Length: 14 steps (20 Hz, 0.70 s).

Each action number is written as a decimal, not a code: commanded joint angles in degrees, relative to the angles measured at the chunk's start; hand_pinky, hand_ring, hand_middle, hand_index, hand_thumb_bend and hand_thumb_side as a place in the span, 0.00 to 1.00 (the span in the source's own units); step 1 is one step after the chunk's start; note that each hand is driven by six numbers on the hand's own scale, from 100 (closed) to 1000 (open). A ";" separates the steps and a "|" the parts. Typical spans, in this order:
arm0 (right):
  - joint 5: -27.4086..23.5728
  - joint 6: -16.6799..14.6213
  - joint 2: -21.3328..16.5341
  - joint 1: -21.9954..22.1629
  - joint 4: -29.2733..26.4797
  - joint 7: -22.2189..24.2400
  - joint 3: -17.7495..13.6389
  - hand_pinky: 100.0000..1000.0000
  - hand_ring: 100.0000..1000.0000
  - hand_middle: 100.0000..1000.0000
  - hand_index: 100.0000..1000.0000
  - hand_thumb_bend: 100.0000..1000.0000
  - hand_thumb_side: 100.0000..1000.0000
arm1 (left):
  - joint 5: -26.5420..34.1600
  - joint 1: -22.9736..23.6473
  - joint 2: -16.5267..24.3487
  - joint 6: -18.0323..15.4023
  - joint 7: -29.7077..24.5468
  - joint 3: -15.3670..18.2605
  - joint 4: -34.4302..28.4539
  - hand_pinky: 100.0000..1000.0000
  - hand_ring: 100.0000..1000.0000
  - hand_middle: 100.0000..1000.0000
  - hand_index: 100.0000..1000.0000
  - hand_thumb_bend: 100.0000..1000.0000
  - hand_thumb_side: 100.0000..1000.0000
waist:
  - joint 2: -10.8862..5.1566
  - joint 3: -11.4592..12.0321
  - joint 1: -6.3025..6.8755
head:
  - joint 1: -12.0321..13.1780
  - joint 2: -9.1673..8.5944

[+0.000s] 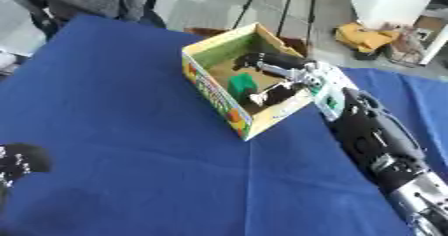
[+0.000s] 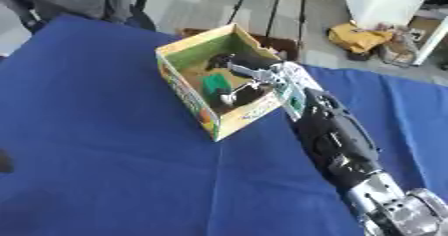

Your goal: Pick up objects on the table and place them in the box.

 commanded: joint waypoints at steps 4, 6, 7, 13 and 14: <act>-2.06 -1.03 -2.20 -0.51 -4.31 -0.34 0.51 0.74 0.83 0.92 0.92 0.00 0.16 | -0.01 0.06 0.68 0.01 0.25 0.58 -0.95 0.59 0.57 0.53 0.62 0.33 1.00 | -1.58 -1.17 0.98 | 0.35 0.36; -3.28 -1.51 -2.94 -0.32 -6.15 -0.61 0.79 0.74 0.82 0.90 0.91 0.00 0.15 | -0.02 0.24 0.76 0.02 0.32 0.66 -0.90 0.59 0.57 0.53 0.62 0.33 1.00 | -1.74 -1.86 1.07 | 0.71 0.45; -4.09 -1.75 -3.38 -0.11 -7.19 -0.73 0.96 0.73 0.82 0.89 0.91 0.00 0.15 | -0.04 0.33 0.80 0.01 0.36 0.70 -0.88 0.59 0.57 0.53 0.62 0.33 1.00 | -1.81 -2.22 1.11 | 0.89 0.48; -14.12 -1.43 -7.43 2.67 -14.58 0.15 1.73 0.70 0.78 0.85 0.88 0.00 0.17 | -0.10 0.86 1.18 -0.06 0.86 1.24 -0.75 0.59 0.57 0.53 0.62 0.33 1.00 | -2.28 -5.45 1.47 | 2.81 0.35; -16.37 -1.14 -8.39 3.44 -16.31 0.40 1.78 0.70 0.78 0.85 0.88 0.00 0.16 | -0.14 0.98 1.26 -0.06 0.98 1.37 -0.72 0.59 0.57 0.53 0.62 0.33 1.00 | -2.35 -6.14 1.53 | 3.12 0.35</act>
